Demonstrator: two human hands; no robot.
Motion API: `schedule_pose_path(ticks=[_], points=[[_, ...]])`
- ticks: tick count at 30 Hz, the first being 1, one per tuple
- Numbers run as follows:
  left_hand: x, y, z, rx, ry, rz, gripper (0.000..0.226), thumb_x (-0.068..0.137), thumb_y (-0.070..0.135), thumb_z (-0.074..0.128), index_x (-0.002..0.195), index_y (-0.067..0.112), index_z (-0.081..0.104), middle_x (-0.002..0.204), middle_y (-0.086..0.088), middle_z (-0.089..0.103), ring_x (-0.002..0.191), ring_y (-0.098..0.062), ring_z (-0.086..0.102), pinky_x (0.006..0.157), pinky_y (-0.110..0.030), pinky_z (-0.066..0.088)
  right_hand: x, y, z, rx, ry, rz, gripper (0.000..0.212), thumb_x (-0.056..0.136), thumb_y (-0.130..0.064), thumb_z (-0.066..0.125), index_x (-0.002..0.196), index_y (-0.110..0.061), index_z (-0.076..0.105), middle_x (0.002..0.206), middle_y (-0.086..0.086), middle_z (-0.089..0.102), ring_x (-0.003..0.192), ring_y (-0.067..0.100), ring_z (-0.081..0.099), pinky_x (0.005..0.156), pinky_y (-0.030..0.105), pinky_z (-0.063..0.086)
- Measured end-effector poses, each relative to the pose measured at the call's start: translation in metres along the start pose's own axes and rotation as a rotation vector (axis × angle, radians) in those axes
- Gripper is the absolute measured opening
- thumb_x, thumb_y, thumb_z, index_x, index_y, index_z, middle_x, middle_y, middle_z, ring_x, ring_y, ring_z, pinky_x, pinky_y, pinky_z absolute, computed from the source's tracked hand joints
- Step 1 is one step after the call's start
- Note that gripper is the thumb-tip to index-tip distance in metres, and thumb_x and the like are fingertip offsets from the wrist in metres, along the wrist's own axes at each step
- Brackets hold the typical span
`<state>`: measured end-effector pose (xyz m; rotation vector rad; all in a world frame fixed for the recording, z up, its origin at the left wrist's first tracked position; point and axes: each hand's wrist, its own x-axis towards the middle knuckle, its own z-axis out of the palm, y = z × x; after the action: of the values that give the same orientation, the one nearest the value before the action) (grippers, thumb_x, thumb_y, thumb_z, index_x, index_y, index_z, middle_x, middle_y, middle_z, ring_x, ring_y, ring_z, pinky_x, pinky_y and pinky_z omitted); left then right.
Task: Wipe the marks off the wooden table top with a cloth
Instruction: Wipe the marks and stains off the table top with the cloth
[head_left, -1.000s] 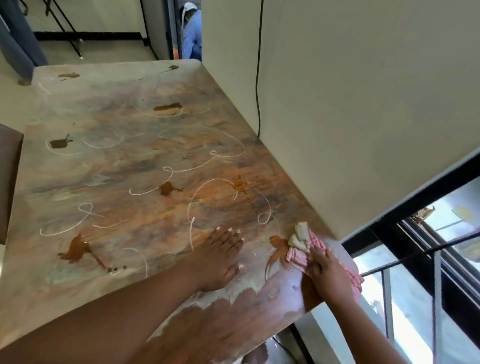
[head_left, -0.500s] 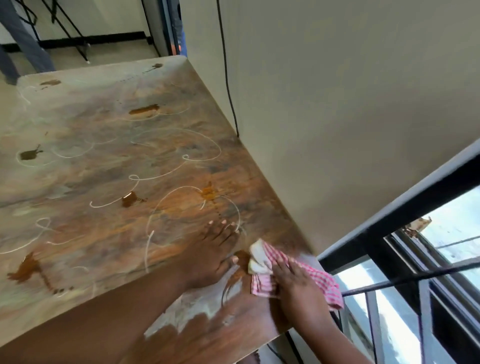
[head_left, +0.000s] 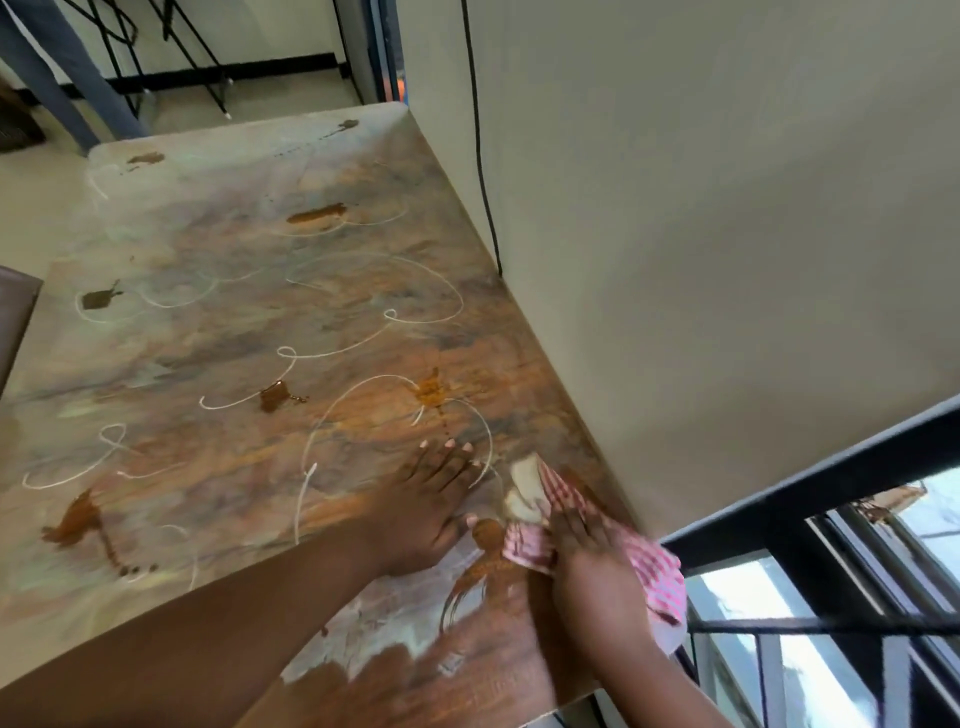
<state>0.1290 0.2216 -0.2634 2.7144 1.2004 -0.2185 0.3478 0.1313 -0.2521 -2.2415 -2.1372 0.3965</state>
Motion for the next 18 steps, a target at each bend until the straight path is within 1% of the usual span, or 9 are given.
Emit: schedule_pose_path(ticks=[2,3,6,8,11,13,14,16,18], points=[[0.000,-0.003,0.001,-0.016,0.012,-0.023,0.066,0.098,0.055,0.016,0.153,0.022,0.001,0.160,-0.001,-0.010,0.139,-0.018,-0.028,0.106,-0.033,-0.032,-0.017,0.012,-0.004,-0.012,-0.016,0.017,0.049,0.063,-0.006,0.039,0.102,0.001,0.069,0.098,0.018,0.071,0.090,0.035,0.068,0.069,0.040,0.056],[0.001,-0.004,0.000,-0.024,0.014,-0.031,0.066,0.099,0.055,0.017,0.153,0.021,0.002,0.160,-0.002,-0.008,0.140,-0.018,-0.027,0.106,-0.033,-0.031,-0.016,0.017,-0.002,-0.032,-0.007,0.033,0.051,0.063,-0.009,0.035,0.099,0.003,0.069,0.093,0.019,0.071,0.086,0.036,0.069,0.066,0.040,0.056],[0.003,-0.011,-0.001,-0.036,0.007,-0.056,0.067,0.099,0.054,0.017,0.154,0.018,0.004,0.161,-0.004,-0.006,0.143,-0.019,-0.023,0.110,-0.034,-0.027,0.022,0.007,-0.005,-0.062,-0.060,0.206,0.049,0.084,-0.007,0.030,0.129,-0.001,0.049,0.122,0.019,0.060,0.111,0.031,0.058,0.091,0.034,0.049],[0.004,-0.014,-0.002,-0.049,0.012,-0.077,0.067,0.099,0.055,0.015,0.154,0.018,0.002,0.161,-0.004,-0.007,0.145,-0.019,-0.021,0.112,-0.034,-0.024,0.056,-0.008,-0.004,-0.020,-0.026,0.247,0.050,0.094,-0.011,0.024,0.143,-0.007,0.027,0.146,0.015,0.037,0.131,0.027,0.039,0.106,0.033,0.035],[0.002,-0.018,-0.001,-0.074,0.006,-0.088,0.067,0.099,0.054,0.016,0.154,0.018,0.000,0.160,-0.003,-0.011,0.144,-0.018,-0.022,0.111,-0.032,-0.025,0.088,-0.021,0.002,0.027,-0.037,0.135,0.053,0.095,-0.011,0.026,0.147,-0.010,0.015,0.155,0.012,0.019,0.141,0.026,0.020,0.114,0.037,0.022],[-0.001,-0.020,0.000,-0.081,-0.006,-0.087,0.068,0.099,0.055,0.016,0.153,0.018,-0.002,0.159,-0.002,-0.013,0.144,-0.017,-0.023,0.111,-0.032,-0.026,0.075,-0.014,0.006,0.001,-0.109,0.037,0.056,0.093,-0.017,0.030,0.147,-0.011,0.019,0.155,0.010,0.021,0.140,0.026,0.024,0.112,0.036,0.025],[-0.003,-0.022,0.001,-0.086,-0.008,-0.089,0.068,0.099,0.055,0.015,0.153,0.018,-0.002,0.159,-0.002,-0.013,0.144,-0.017,-0.024,0.111,-0.032,-0.026,0.060,-0.008,0.007,-0.037,-0.081,-0.010,0.057,0.089,-0.020,0.031,0.145,-0.011,0.026,0.151,0.010,0.030,0.136,0.027,0.034,0.107,0.036,0.033],[-0.006,-0.028,0.002,-0.092,-0.012,-0.099,0.069,0.098,0.056,0.013,0.153,0.019,-0.004,0.159,-0.001,-0.014,0.143,-0.017,-0.025,0.110,-0.031,-0.027,0.027,0.006,0.005,-0.023,-0.016,-0.021,0.056,0.077,-0.014,0.036,0.130,-0.008,0.051,0.126,0.016,0.059,0.108,0.031,0.061,0.085,0.036,0.051],[-0.012,-0.034,0.004,-0.095,-0.017,-0.112,0.069,0.098,0.057,0.011,0.152,0.019,-0.006,0.158,-0.001,-0.015,0.143,-0.017,-0.025,0.110,-0.031,-0.028,0.015,0.018,0.005,-0.009,-0.020,0.081,0.049,0.070,-0.005,0.042,0.115,-0.005,0.063,0.097,0.020,0.070,0.080,0.033,0.068,0.066,0.036,0.055]])
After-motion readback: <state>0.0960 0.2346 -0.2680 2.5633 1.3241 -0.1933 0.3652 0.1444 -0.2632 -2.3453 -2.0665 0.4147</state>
